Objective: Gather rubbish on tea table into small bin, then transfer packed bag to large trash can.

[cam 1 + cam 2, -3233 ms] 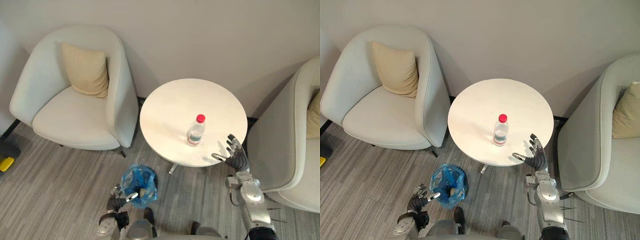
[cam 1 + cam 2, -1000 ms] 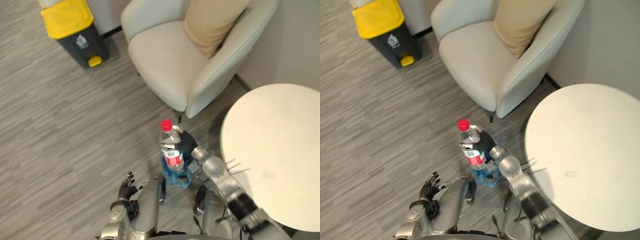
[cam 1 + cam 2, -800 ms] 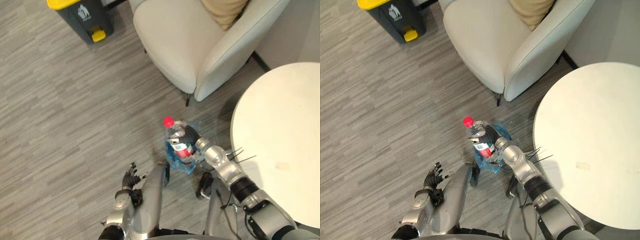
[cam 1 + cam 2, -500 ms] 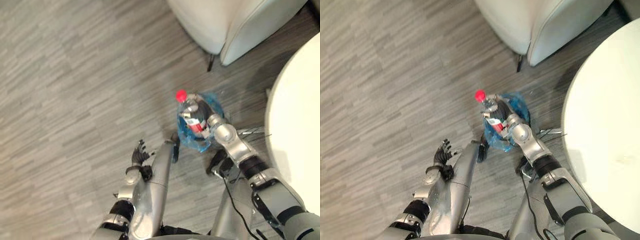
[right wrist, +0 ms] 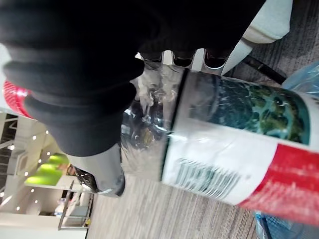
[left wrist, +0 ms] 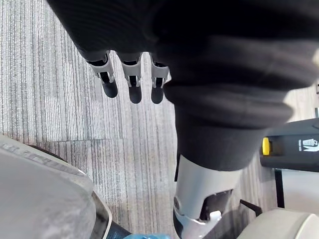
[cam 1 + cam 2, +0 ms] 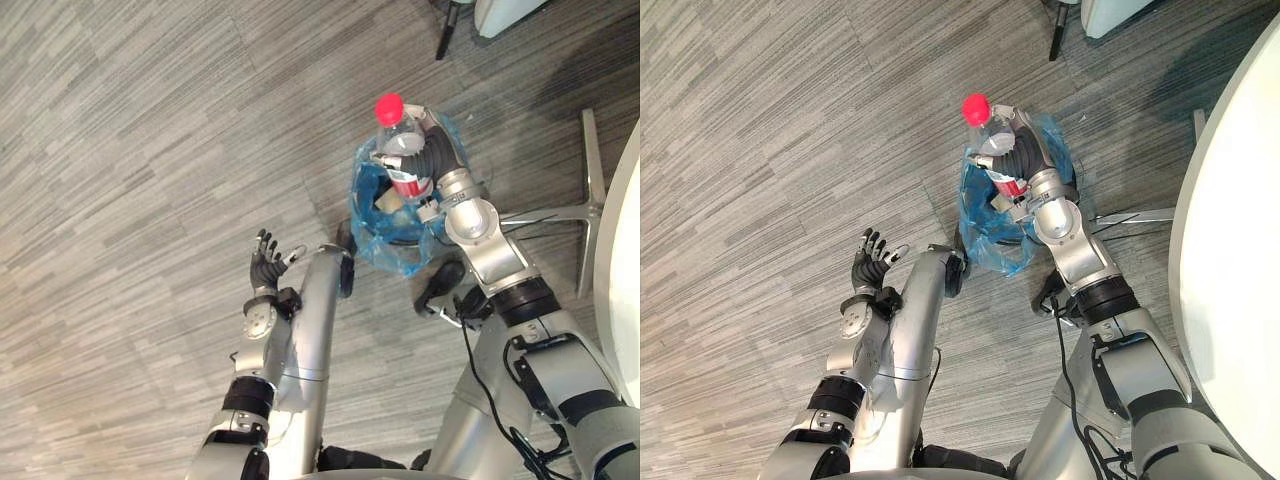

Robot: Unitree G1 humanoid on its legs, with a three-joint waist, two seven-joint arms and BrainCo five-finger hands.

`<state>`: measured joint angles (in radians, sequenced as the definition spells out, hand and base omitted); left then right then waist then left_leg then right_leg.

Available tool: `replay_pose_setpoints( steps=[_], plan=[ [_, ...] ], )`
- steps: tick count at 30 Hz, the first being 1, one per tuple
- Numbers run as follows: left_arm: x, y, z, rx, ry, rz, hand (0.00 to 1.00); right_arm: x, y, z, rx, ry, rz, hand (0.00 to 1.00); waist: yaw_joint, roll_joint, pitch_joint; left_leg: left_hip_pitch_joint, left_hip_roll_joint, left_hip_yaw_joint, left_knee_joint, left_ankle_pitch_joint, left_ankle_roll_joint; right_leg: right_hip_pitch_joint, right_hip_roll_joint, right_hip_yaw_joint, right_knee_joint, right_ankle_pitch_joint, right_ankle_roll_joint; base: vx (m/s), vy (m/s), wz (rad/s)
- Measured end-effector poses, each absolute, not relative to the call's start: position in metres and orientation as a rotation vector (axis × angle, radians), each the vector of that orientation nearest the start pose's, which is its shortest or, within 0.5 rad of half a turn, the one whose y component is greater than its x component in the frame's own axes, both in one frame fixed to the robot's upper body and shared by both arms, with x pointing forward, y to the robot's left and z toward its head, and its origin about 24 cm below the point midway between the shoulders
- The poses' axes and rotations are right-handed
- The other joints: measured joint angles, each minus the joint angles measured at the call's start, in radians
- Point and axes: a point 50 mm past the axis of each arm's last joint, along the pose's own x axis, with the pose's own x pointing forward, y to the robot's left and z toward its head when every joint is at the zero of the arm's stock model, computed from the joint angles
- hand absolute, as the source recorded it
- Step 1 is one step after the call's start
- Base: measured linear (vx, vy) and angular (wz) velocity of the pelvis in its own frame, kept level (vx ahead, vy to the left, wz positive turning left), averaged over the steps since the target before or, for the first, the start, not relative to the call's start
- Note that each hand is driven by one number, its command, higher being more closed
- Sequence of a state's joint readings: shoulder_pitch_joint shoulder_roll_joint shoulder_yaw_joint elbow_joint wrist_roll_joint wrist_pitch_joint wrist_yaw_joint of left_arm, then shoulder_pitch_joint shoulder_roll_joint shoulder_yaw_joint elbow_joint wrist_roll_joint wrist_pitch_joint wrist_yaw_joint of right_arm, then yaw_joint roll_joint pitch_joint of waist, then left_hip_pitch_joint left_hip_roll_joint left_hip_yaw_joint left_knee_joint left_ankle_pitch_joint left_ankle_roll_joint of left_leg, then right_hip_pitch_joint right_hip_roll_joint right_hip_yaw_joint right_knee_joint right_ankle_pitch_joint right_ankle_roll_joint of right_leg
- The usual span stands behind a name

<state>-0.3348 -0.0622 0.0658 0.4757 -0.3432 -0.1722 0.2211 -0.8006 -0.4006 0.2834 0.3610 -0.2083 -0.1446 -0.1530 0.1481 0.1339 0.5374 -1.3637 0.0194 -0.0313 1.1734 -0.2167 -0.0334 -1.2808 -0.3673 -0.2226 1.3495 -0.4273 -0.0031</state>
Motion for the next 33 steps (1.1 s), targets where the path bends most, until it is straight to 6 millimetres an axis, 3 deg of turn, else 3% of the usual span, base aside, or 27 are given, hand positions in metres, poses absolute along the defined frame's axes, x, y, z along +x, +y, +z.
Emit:
replay_pose_setpoints(
  steps=[7,10,17,27,28,33],
  plan=[
    [0.310,0.144,0.032,-0.395,0.036,0.242,0.00,0.345,-0.111,0.216,-0.759,-0.712,0.144,0.00,-0.025,-0.017,0.004,0.001,0.004,-0.001,0.021,0.002,-0.004,0.003,0.001,0.002,0.017,-0.002,-0.004,-0.02,0.006,-0.01],
    [0.311,0.149,0.033,-0.375,0.031,0.246,0.00,0.341,-0.102,0.205,-0.876,-0.713,0.202,0.00,-0.029,-0.036,0.006,0.006,0.011,-0.001,0.022,0.003,-0.004,0.007,0.007,0.002,0.016,-0.002,-0.004,-0.03,0.014,-0.06],
    [0.310,0.160,0.028,-0.338,0.045,0.265,0.00,0.339,-0.084,0.161,-1.128,-0.637,0.372,0.00,-0.038,-0.077,0.009,0.053,0.016,-0.011,-0.053,0.023,-0.019,0.058,0.016,-0.028,-0.050,0.013,-0.010,-0.01,0.004,0.03],
    [0.311,0.155,0.032,-0.347,0.028,0.249,0.00,0.372,-0.121,0.123,-1.402,-0.332,0.302,0.00,-0.026,-0.080,0.009,0.033,0.014,-0.016,-0.121,0.054,-0.018,0.047,0.016,-0.058,-0.109,0.029,-0.019,0.02,0.033,0.06],
    [0.312,0.155,0.033,-0.348,0.022,0.250,0.00,0.375,-0.125,0.122,-1.418,-0.302,0.292,1.00,-0.026,-0.080,0.009,0.029,0.013,-0.017,-0.121,0.054,-0.018,0.044,0.016,-0.059,-0.109,0.029,-0.019,0.02,0.042,0.04],
    [0.317,0.149,0.042,-0.369,0.002,0.252,0.00,0.388,-0.156,0.114,-1.453,-0.048,0.180,1.00,-0.018,-0.079,0.010,0.002,0.006,-0.025,-0.108,0.054,-0.018,0.020,0.009,-0.060,-0.089,0.026,-0.017,0.00,0.042,0.06]
  ],
)
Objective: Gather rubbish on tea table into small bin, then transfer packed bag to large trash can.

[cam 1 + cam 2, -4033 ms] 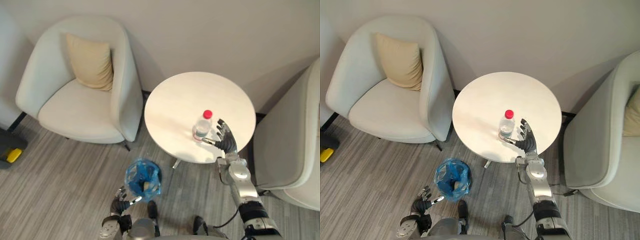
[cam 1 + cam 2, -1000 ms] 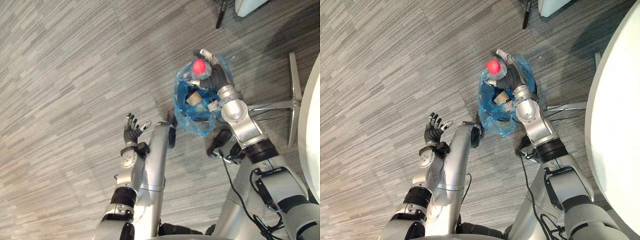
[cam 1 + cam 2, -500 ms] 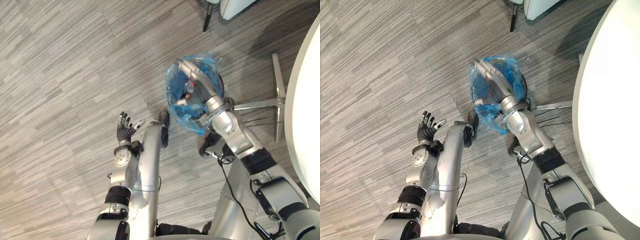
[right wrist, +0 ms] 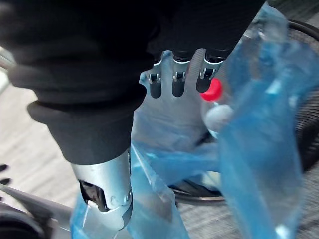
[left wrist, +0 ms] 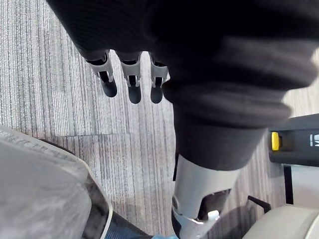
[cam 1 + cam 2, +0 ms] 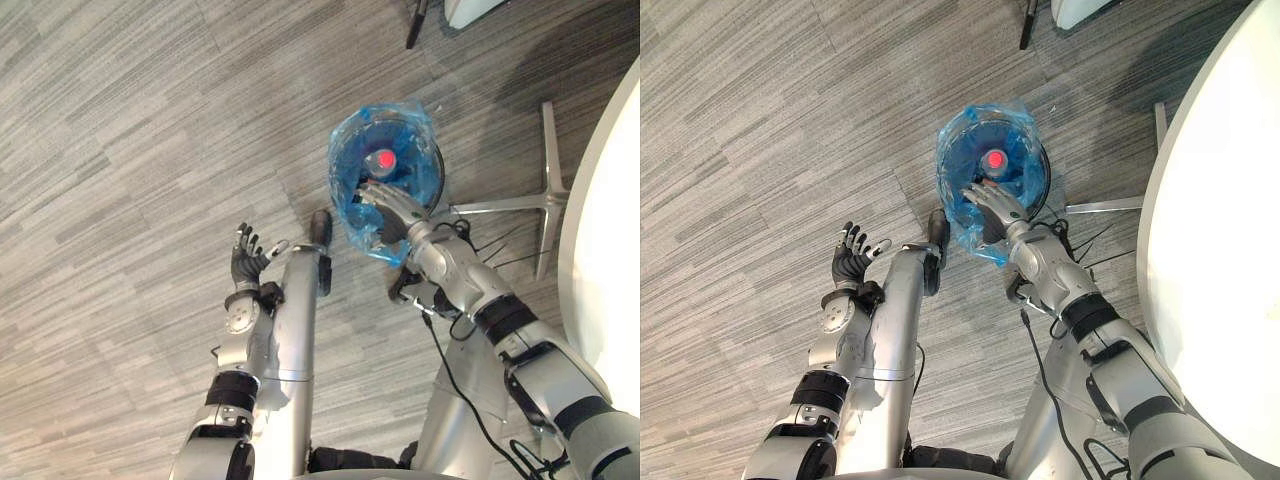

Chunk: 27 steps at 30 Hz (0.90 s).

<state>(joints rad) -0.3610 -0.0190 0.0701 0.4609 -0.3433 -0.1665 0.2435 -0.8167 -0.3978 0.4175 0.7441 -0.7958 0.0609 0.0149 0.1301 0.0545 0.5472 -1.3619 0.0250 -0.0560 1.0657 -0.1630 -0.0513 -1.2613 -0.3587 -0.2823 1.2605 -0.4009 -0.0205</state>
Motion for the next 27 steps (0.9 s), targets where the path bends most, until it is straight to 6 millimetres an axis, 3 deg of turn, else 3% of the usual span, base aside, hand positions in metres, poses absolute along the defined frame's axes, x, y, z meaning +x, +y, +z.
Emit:
replay_pose_setpoints(
  steps=[3,8,15,20,24,27],
  plan=[
    [0.319,0.145,0.045,-0.377,-0.002,0.244,0.00,0.388,-0.162,0.113,-1.439,0.000,0.178,1.00,-0.003,0.001,0.000,-0.001,-0.007,-0.001,0.003,-0.006,-0.001,-0.001,-0.009,0.001,0.010,-0.009,0.008,-0.03,0.047,0.07],
    [0.319,0.146,0.045,-0.386,0.001,0.249,0.00,0.386,-0.156,0.115,-1.386,-0.022,0.205,1.00,-0.002,0.001,0.000,0.001,-0.007,0.000,0.015,-0.006,-0.001,0.002,-0.011,0.002,0.021,-0.012,0.002,-0.02,0.044,0.00],
    [0.318,0.145,0.042,-0.421,0.022,0.268,0.00,0.380,-0.147,0.141,-1.214,-0.152,0.160,1.00,-0.006,0.001,0.000,0.032,-0.007,0.002,0.020,-0.007,-0.001,0.032,-0.013,0.005,0.030,-0.014,0.001,-0.01,0.033,0.00],
    [0.318,0.141,0.043,-0.436,0.032,0.244,0.00,0.367,-0.128,0.159,-0.980,-0.275,0.173,1.00,-0.009,0.000,0.000,0.095,-0.005,0.003,0.010,-0.008,0.000,0.098,-0.013,0.001,0.019,-0.017,-0.001,-0.02,0.046,0.00],
    [0.315,0.136,0.037,-0.430,0.059,0.217,0.00,0.359,-0.115,0.147,-0.749,-0.256,0.228,1.00,-0.016,-0.001,0.000,0.188,0.006,0.010,-0.039,-0.006,-0.002,0.200,-0.013,-0.023,-0.026,-0.017,-0.001,-0.02,0.034,0.07],
    [0.307,0.144,0.027,-0.406,0.082,0.227,0.00,0.350,-0.102,0.135,-0.515,-0.231,0.295,1.00,-0.035,-0.016,0.000,0.293,0.010,0.015,-0.099,0.014,-0.005,0.307,-0.013,-0.045,-0.076,-0.017,0.000,0.00,0.007,0.13]
  ],
)
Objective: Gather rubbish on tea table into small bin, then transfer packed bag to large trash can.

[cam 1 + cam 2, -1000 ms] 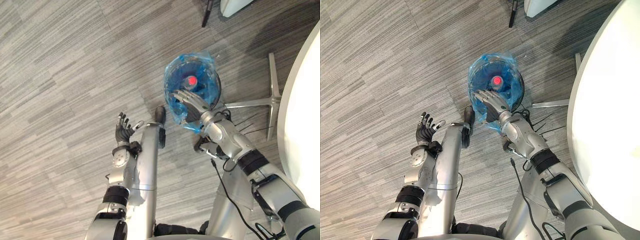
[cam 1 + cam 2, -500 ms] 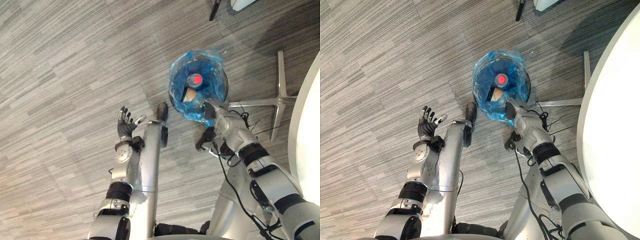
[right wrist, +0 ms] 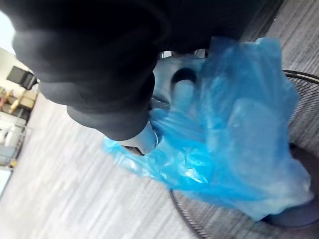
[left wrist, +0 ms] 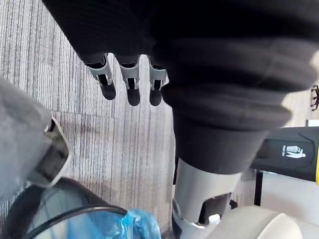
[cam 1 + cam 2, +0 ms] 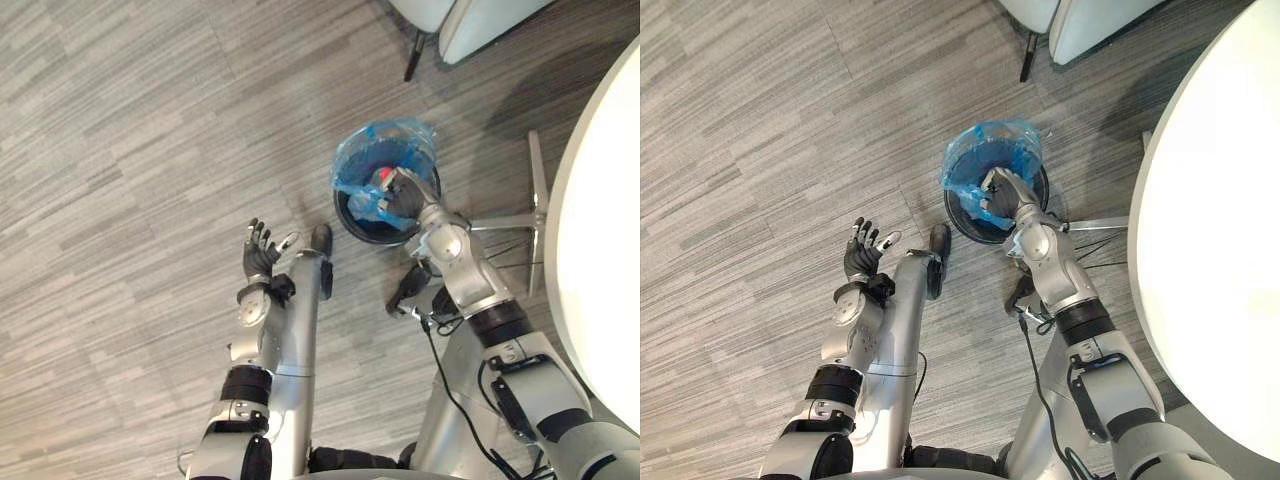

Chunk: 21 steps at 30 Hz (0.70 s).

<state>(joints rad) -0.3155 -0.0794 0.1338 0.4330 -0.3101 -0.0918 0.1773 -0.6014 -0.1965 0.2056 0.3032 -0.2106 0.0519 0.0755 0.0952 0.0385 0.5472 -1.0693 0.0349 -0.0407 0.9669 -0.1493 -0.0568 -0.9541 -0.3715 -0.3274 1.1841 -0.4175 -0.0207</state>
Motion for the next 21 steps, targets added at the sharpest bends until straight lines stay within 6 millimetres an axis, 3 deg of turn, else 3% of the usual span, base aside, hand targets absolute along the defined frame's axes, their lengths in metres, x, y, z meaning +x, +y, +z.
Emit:
replay_pose_setpoints(
  steps=[3,6,9,13,15,17,19,21],
  plan=[
    [0.296,0.156,0.014,-0.355,0.116,0.231,0.00,0.337,-0.092,0.114,-0.272,-0.170,0.386,1.00,-0.006,-0.030,-0.001,0.155,0.000,0.000,-0.102,0.019,-0.002,0.154,0.009,-0.031,-0.095,0.018,-0.013,0.03,-0.005,0.03],
    [0.285,0.161,0.001,-0.262,0.159,0.181,0.00,0.325,-0.088,0.093,-0.138,-0.105,0.466,1.00,-0.013,-0.041,-0.003,0.319,0.000,-0.011,-0.262,0.062,-0.009,0.315,0.044,-0.065,-0.249,0.059,0.004,0.06,-0.009,0.03],
    [0.273,0.165,-0.012,-0.202,0.205,0.151,0.00,0.319,-0.082,0.085,-0.099,-0.082,0.524,1.00,-0.027,-0.049,-0.004,0.459,0.002,-0.011,-0.439,0.123,-0.015,0.434,0.079,-0.083,-0.402,0.117,0.012,0.09,0.000,-0.06],
    [0.244,0.171,-0.032,-0.169,0.275,0.146,0.00,0.301,-0.069,0.085,-0.036,-0.096,0.644,1.00,-0.025,-0.054,-0.007,0.702,0.044,0.036,-0.723,0.215,-0.020,0.630,0.181,-0.065,-0.702,0.250,0.033,0.12,0.019,-0.45],
    [0.234,0.175,-0.035,-0.162,0.283,0.157,0.00,0.295,-0.060,0.085,-0.019,-0.101,0.694,1.00,-0.024,-0.066,-0.019,0.755,0.060,0.071,-0.769,0.223,-0.017,0.670,0.208,-0.045,-0.774,0.290,0.025,0.12,0.045,-0.60],
    [0.224,0.181,-0.038,-0.139,0.294,0.152,0.00,0.287,-0.050,0.078,0.028,-0.075,0.736,1.00,-0.030,-0.097,-0.068,0.790,0.054,0.096,-0.767,0.215,0.000,0.694,0.216,-0.008,-0.785,0.299,0.033,0.16,0.059,-0.45],
    [0.227,0.178,-0.034,-0.144,0.277,0.128,0.00,0.286,-0.049,0.078,0.055,-0.069,0.752,1.00,-0.029,-0.095,-0.085,0.796,0.063,0.085,-0.740,0.210,0.013,0.722,0.232,0.021,-0.805,0.316,0.062,0.13,0.033,-0.10],
    [0.232,0.175,-0.022,-0.136,0.220,0.086,0.00,0.283,-0.051,0.084,0.097,-0.098,0.752,1.00,-0.037,-0.096,-0.108,0.811,0.051,0.043,-0.730,0.205,0.022,0.734,0.212,0.127,-0.585,0.204,0.068,0.07,-0.029,0.52]
  ],
)
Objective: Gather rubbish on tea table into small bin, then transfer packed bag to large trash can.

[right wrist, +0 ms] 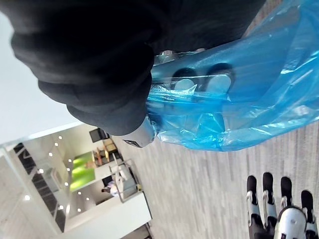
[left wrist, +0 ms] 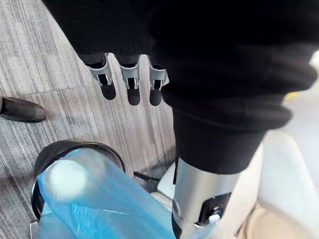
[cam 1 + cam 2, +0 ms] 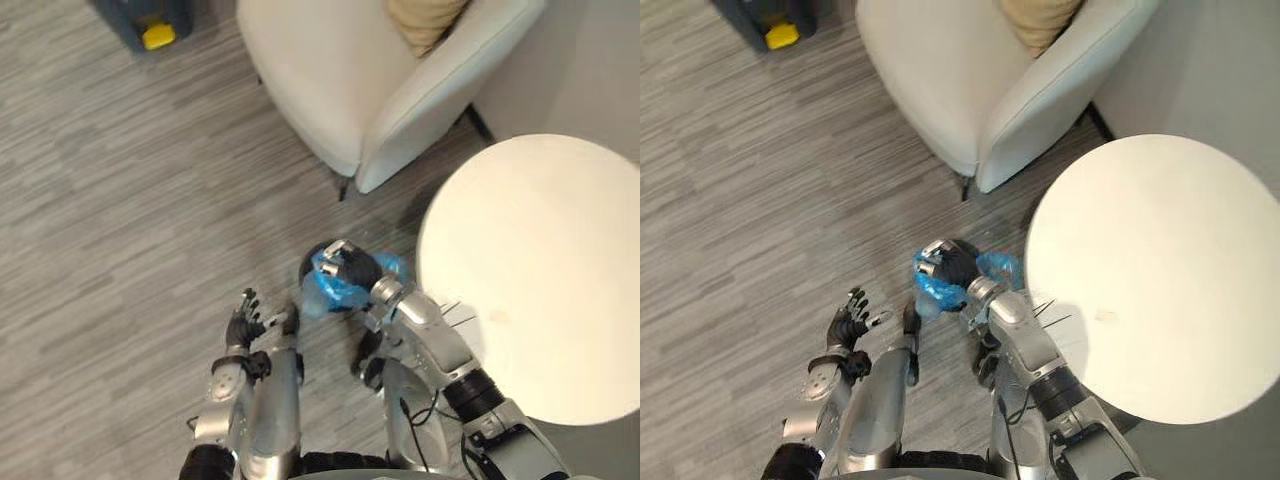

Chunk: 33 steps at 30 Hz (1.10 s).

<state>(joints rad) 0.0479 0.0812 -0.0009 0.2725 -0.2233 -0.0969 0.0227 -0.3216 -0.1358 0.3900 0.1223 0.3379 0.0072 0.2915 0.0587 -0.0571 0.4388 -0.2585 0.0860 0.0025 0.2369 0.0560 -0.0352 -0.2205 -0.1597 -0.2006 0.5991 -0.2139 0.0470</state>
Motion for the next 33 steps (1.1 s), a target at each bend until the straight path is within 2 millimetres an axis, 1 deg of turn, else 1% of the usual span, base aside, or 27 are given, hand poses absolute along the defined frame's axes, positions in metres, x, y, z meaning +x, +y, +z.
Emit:
replay_pose_setpoints(
  steps=[1,2,3,4,5,6,7,8,9,10,11,12,13,14,15,16,17,18,19,20,21,23,25,26,27,29,33],
  plan=[
    [0.233,0.173,-0.017,-0.137,0.197,0.073,0.00,0.281,-0.050,0.088,0.120,-0.114,0.757,1.00,0.002,-0.004,-0.009,0.001,-0.019,-0.030,0.010,-0.001,0.000,0.036,-0.002,0.045,0.072,-0.043,0.033,0.02,-0.075,1.11],
    [0.232,0.172,-0.012,-0.122,0.175,0.056,0.00,0.280,-0.047,0.096,0.139,-0.149,0.766,1.00,0.019,-0.010,-0.032,-0.004,-0.046,-0.063,0.013,-0.001,-0.001,0.114,0.000,0.093,0.054,-0.097,0.051,-0.03,-0.152,1.07],
    [0.230,0.173,-0.011,-0.119,0.171,0.059,0.00,0.281,-0.045,0.101,0.137,-0.166,0.775,1.00,0.034,-0.003,-0.047,-0.018,-0.054,-0.080,0.016,0.005,-0.010,0.142,0.008,0.092,-0.003,-0.140,0.040,-0.08,-0.177,0.76],
    [0.228,0.173,-0.011,-0.119,0.171,0.058,0.00,0.282,-0.043,0.104,0.140,-0.174,0.779,1.00,0.045,0.006,-0.054,-0.027,-0.054,-0.087,0.015,0.013,-0.019,0.156,0.020,0.084,-0.037,-0.160,0.028,-0.17,-0.198,0.46],
    [0.221,0.172,-0.012,-0.121,0.173,0.059,0.00,0.285,-0.041,0.110,0.144,-0.191,0.791,1.00,0.047,0.036,-0.076,-0.057,-0.049,-0.122,0.010,0.038,-0.034,0.167,0.041,0.057,-0.091,-0.194,0.009,-0.23,-0.197,0.66],
    [0.215,0.167,-0.012,-0.140,0.171,0.057,0.00,0.289,-0.045,0.115,0.125,-0.205,0.781,1.00,0.033,0.079,-0.098,-0.080,-0.040,-0.169,-0.021,0.081,-0.038,0.159,0.068,0.016,-0.105,-0.195,0.002,-0.31,-0.231,0.85],
    [0.213,0.164,-0.009,-0.149,0.162,0.050,0.00,0.292,-0.050,0.117,0.103,-0.210,0.765,1.00,0.032,0.102,-0.112,-0.080,-0.031,-0.189,-0.068,0.120,-0.038,0.150,0.082,-0.010,-0.104,-0.192,-0.007,-0.34,-0.225,1.01],
    [0.212,0.157,-0.003,-0.162,0.134,0.030,0.00,0.297,-0.060,0.122,0.062,-0.222,0.740,1.00,0.033,0.130,-0.127,-0.066,-0.019,-0.189,-0.158,0.192,-0.016,0.137,0.099,-0.053,-0.098,-0.183,-0.033,-0.36,-0.188,1.11],
    [0.214,0.150,0.005,-0.164,0.098,-0.003,0.00,0.304,-0.075,0.129,0.028,-0.241,0.690,1.00,0.033,0.147,-0.138,-0.063,-0.005,-0.160,-0.221,0.106,0.051,0.131,0.090,-0.118,-0.102,-0.170,-0.064,-0.33,-0.131,1.17],
    [0.217,0.146,0.009,-0.159,0.081,-0.023,0.00,0.308,-0.081,0.133,0.021,-0.253,0.666,1.00,0.031,0.135,-0.138,-0.081,-0.009,-0.121,-0.211,0.019,0.075,0.127,0.073,-0.142,-0.115,-0.160,-0.078,-0.33,-0.109,1.27],
    [0.223,0.142,0.020,-0.142,0.032,-0.062,0.00,0.314,-0.085,0.146,0.017,-0.291,0.634,1.00,0.018,0.099,-0.138,-0.130,-0.033,-0.064,-0.102,0.011,0.076,0.103,0.032,-0.171,-0.129,-0.137,-0.087,-0.25,-0.120,1.05],
    [0.225,0.141,0.027,-0.127,0.001,-0.088,0.00,0.317,-0.083,0.158,0.016,-0.329,0.639,1.00,0.010,0.092,-0.142,-0.127,-0.042,-0.030,-0.002,0.006,0.070,0.100,0.014,-0.190,-0.163,-0.099,-0.094,-0.26,-0.115,0.82],
    [0.226,0.139,0.034,-0.103,-0.033,-0.114,0.00,0.319,-0.080,0.168,0.024,-0.357,0.652,1.00,0.007,0.102,-0.150,-0.082,-0.028,-0.011,0.084,-0.012,0.054,0.101,0.017,-0.198,-0.197,-0.068,-0.104,-0.16,-0.060,0.33],
    [0.227,0.138,0.038,-0.090,-0.053,-0.122,0.00,0.320,-0.079,0.172,0.022,-0.369,0.656,1.00,0.009,0.107,-0.152,-0.051,-0.019,-0.004,0.113,-0.030,0.036,0.103,0.021,-0.199,-0.205,-0.059,-0.106,-0.13,-0.003,0.07],
    [0.228,0.137,0.042,-0.080,-0.073,-0.132,0.00,0.321,-0.078,0.176,0.021,-0.379,0.660,1.00,0.006,0.112,-0.155,-0.010,-0.013,0.003,0.132,-0.065,0.019,0.106,0.024,-0.204,-0.211,-0.053,-0.108,-0.11,0.017,0.19],
    [0.235,0.131,0.051,-0.047,-0.110,-0.172,0.00,0.322,-0.079,0.180,0.016,-0.390,0.659,1.00,0.000,0.118,-0.160,0.068,-0.002,0.009,0.127,-0.136,0.001,0.113,0.027,-0.222,-0.224,-0.038,-0.113,-0.13,0.021,0.38],
    [0.242,0.125,0.060,0.013,-0.151,-0.214,0.00,0.323,-0.079,0.184,0.008,-0.399,0.658,1.00,-0.006,0.123,-0.174,0.132,0.006,0.020,0.049,-0.150,-0.020,0.114,0.041,-0.239,-0.251,-0.015,-0.112,-0.12,0.020,0.45],
    [0.245,0.121,0.064,0.049,-0.170,-0.233,0.00,0.323,-0.078,0.185,0.004,-0.399,0.663,1.00,-0.013,0.130,-0.184,0.160,0.014,0.024,-0.015,-0.143,-0.031,0.117,0.052,-0.248,-0.270,0.000,-0.109,-0.10,0.025,0.36],
    [0.250,0.116,0.071,0.118,-0.203,-0.264,0.00,0.324,-0.077,0.188,0.002,-0.401,0.666,1.00,-0.019,0.136,-0.196,0.206,0.026,0.028,-0.131,-0.124,-0.052,0.126,0.071,-0.263,-0.308,0.029,-0.108,-0.09,0.050,0.19],
    [0.252,0.114,0.073,0.167,-0.218,-0.278,0.00,0.324,-0.076,0.187,0.005,-0.393,0.670,1.00,-0.017,0.124,-0.206,0.229,0.027,0.029,-0.190,-0.079,-0.052,0.129,0.073,-0.262,-0.331,0.054,-0.106,-0.10,0.077,0.09],
    [0.254,0.111,0.073,0.208,-0.219,-0.296,0.00,0.324,-0.073,0.185,0.009,-0.376,0.677,1.00,-0.019,0.119,-0.232,0.245,0.021,0.028,-0.236,-0.053,-0.046,0.134,0.076,-0.263,-0.359,0.075,-0.100,-0.07,0.088,-0.01],
    [0.257,0.107,0.071,0.272,-0.214,-0.312,0.00,0.324,-0.071,0.185,0.015,-0.374,0.682,1.00,-0.018,0.119,-0.238,0.285,0.013,0.035,-0.266,-0.033,-0.027,0.176,0.078,-0.258,-0.401,0.105,-0.089,-0.05,0.109,-0.07],
    [0.257,0.105,0.065,0.317,-0.190,-0.321,0.00,0.322,-0.063,0.183,0.021,-0.361,0.706,1.00,-0.018,0.114,-0.263,0.300,0.003,0.052,-0.275,-0.029,-0.023,0.197,0.078,-0.241,-0.442,0.127,-0.071,-0.09,0.117,-0.18],
    [0.258,0.105,0.060,0.339,-0.171,-0.320,0.00,0.319,-0.057,0.181,0.018,-0.353,0.731,1.00,-0.017,0.113,-0.280,0.299,-0.001,0.058,-0.275,-0.027,-0.021,0.202,0.079,-0.234,-0.467,0.148,-0.068,-0.09,0.123,-0.16],
    [0.258,0.104,0.057,0.355,-0.152,-0.318,0.00,0.313,-0.044,0.180,0.022,-0.346,0.778,1.00,-0.018,0.108,-0.290,0.300,-0.008,0.063,-0.275,-0.021,-0.012,0.218,0.081,-0.229,-0.505,0.174,-0.062,-0.09,0.113,-0.15],
    [0.259,0.103,0.052,0.364,-0.127,-0.309,0.00,0.309,-0.032,0.178,0.035,-0.334,0.816,1.00,-0.014,0.102,-0.294,0.306,-0.014,0.079,-0.280,-0.017,-0.005,0.229,0.085,-0.208,-0.540,0.199,-0.056,-0.07,0.064,-0.18],
    [0.260,0.099,0.044,0.362,-0.086,-0.259,0.00,0.304,-0.019,0.177,0.042,-0.328,0.849,1.00,-0.014,0.097,-0.298,0.312,-0.022,0.088,-0.309,0.003,0.010,0.236,0.089,-0.198,-0.589,0.247,-0.054,-0.09,0.059,-0.10]
  ],
)
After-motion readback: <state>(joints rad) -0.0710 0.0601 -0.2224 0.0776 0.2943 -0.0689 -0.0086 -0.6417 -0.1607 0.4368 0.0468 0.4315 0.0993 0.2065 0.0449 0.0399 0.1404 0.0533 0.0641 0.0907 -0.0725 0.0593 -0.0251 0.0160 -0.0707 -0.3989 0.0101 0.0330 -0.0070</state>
